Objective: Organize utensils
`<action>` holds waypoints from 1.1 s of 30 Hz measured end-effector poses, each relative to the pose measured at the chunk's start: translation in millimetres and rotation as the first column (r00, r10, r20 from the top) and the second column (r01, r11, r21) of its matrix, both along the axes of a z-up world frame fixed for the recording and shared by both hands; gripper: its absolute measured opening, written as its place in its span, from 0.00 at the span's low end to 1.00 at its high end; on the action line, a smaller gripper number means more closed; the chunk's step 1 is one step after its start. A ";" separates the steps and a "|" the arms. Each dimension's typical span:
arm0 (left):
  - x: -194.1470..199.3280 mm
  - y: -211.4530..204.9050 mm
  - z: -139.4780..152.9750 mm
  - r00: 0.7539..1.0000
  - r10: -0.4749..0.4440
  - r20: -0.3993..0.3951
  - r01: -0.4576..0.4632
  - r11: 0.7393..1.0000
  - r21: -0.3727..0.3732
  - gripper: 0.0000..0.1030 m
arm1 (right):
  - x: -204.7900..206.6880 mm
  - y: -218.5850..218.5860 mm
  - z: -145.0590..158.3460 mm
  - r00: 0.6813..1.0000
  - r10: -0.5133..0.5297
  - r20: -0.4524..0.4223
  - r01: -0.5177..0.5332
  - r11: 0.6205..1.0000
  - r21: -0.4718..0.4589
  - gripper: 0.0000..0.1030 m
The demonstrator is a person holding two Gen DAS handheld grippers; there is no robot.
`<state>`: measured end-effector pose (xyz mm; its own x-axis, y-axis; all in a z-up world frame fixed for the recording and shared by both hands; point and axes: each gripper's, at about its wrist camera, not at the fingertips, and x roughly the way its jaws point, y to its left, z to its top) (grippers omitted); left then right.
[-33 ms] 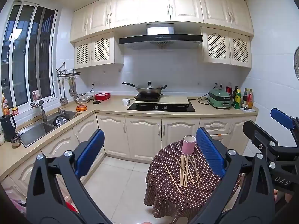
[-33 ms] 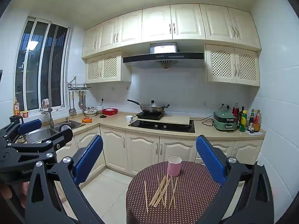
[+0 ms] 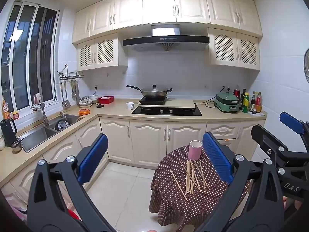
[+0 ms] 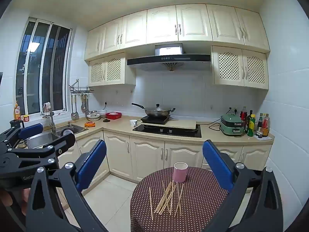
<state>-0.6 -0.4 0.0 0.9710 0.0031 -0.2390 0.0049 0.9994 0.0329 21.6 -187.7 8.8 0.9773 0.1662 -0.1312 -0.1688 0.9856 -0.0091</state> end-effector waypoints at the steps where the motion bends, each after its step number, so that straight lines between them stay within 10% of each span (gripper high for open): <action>1: 0.3 0.0 -0.1 1.000 0.001 -0.001 -0.001 1.000 0.000 0.94 | 0.2 0.0 -0.1 1.000 0.001 -0.002 -0.001 1.000 0.000 0.93; 33: 4.7 9.6 3.4 1.000 0.015 0.016 -0.016 1.000 0.003 0.94 | 0.5 4.1 0.1 1.000 0.009 0.001 -0.009 1.000 -0.006 0.93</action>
<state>4.2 9.2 3.3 0.9745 0.0189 -0.2237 -0.0111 0.9993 0.0362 22.0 -183.6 8.9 0.9759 0.1745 -0.1307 -0.1780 0.9839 -0.0155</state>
